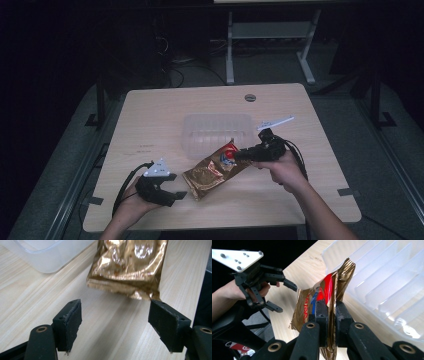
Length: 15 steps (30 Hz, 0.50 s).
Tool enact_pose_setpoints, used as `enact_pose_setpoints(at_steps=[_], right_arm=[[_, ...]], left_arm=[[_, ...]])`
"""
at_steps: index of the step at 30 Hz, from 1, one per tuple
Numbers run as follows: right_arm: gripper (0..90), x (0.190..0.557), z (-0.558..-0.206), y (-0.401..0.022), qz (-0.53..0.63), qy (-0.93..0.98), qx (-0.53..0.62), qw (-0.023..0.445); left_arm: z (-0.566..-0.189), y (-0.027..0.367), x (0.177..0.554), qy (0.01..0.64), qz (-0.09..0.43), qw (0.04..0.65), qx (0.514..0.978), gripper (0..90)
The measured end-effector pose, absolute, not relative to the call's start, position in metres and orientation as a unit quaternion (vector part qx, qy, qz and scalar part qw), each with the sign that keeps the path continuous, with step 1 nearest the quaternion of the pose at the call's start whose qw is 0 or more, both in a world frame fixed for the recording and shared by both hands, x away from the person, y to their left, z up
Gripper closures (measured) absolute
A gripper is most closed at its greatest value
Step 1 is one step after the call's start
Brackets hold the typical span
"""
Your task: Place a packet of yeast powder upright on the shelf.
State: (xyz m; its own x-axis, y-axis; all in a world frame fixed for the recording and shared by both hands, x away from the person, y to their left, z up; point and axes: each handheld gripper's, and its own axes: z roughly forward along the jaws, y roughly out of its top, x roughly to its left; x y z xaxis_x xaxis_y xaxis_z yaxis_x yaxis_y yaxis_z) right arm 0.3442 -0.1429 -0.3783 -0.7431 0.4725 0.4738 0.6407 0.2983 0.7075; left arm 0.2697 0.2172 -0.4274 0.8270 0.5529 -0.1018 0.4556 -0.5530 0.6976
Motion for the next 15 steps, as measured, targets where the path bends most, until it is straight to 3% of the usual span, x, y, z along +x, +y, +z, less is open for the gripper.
enact_pose_setpoints(at_steps=[15], right_arm=[[83.3,0.362,-0.337,-0.163,-0.479,-0.784,-0.394,0.038]], left_arm=[[-0.426,0.222,0.272,0.292,0.073,0.372,0.878,25.0]])
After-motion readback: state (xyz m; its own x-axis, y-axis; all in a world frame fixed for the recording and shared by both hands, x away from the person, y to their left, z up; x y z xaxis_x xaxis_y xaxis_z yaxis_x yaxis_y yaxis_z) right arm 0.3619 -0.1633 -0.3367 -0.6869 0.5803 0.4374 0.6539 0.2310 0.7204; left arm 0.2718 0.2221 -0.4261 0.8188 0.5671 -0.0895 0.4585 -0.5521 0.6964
